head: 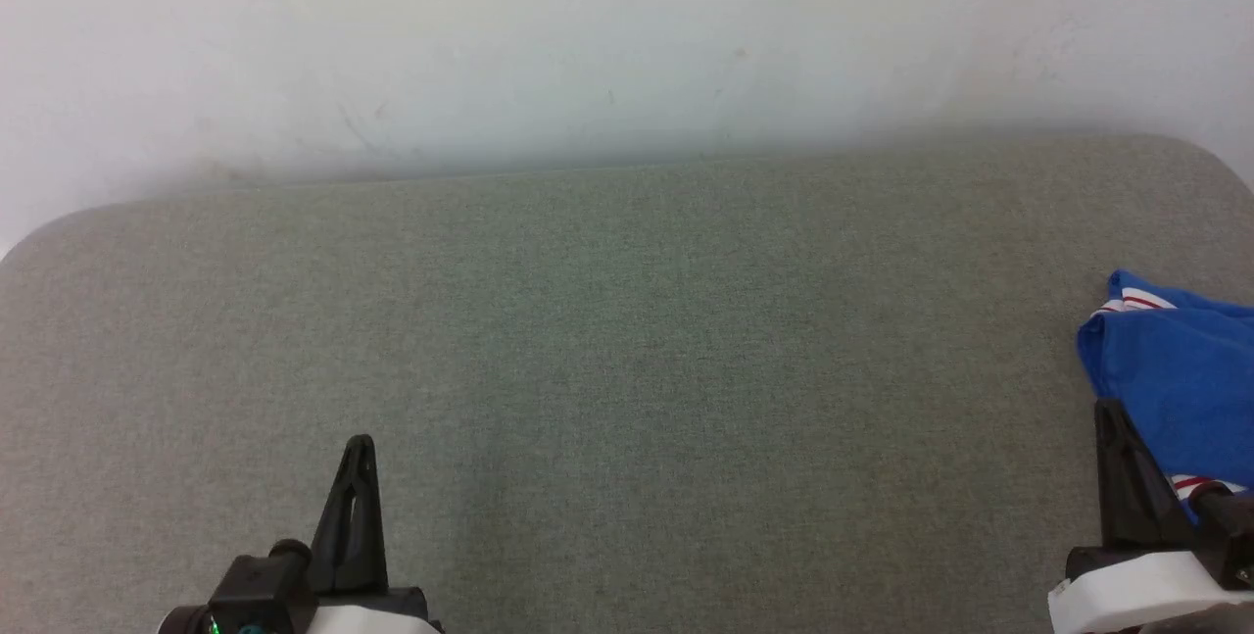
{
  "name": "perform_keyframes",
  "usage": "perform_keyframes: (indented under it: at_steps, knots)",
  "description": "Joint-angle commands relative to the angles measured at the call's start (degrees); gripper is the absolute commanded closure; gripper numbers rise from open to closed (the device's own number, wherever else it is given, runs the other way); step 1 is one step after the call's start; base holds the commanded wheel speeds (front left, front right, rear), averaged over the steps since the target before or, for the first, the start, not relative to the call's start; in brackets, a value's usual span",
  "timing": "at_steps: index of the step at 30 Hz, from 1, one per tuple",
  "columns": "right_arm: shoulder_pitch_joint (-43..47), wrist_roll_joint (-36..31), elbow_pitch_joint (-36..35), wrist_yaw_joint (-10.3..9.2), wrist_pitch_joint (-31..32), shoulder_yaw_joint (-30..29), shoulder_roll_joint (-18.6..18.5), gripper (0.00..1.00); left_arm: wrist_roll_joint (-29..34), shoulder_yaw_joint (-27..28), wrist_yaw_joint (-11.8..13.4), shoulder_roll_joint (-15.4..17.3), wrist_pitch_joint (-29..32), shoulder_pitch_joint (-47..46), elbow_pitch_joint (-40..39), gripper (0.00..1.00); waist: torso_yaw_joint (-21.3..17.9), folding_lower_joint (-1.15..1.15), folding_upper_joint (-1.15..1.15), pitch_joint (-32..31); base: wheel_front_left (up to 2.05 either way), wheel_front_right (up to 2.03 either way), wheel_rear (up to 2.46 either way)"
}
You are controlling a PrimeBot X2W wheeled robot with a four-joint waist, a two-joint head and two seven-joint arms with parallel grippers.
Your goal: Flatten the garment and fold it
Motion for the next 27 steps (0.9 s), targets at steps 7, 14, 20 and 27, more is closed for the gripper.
perform_keyframes:
  at_steps: [7, 14, 20, 27]
  knots:
    - [-0.6, -0.1, -0.3, -0.01, 0.9, 0.9, 0.0, 1.0, 0.7, 0.1, -0.3, 0.0, 0.9, -0.9, 0.3, 1.0, 0.0, 0.0, 0.0, -0.1, 0.0, 0.0, 0.0]
    - [-0.9, -0.2, -0.4, -0.02, 1.6, 1.5, 0.0, 1.0, 1.1, 0.2, -0.5, -0.1, 1.8, -1.4, 0.4, 1.0, 0.0, 0.0, 0.0, -0.2, 0.0, 0.0, 0.0]
    - [-1.2, -0.2, -0.6, -0.02, 2.3, 2.0, 0.1, 1.0, 1.4, 0.3, -0.6, -0.1, 2.5, -1.9, 0.6, 1.0, 0.0, 0.0, 0.0, -0.3, 0.0, 0.0, 0.0]
    - [-1.5, -0.3, -0.7, -0.03, 3.1, 2.6, 0.1, 1.0, 1.8, 0.4, -0.8, -0.1, 3.3, -2.4, 0.7, 1.0, 0.0, 0.0, 0.0, -0.4, 0.0, 0.0, 0.0]
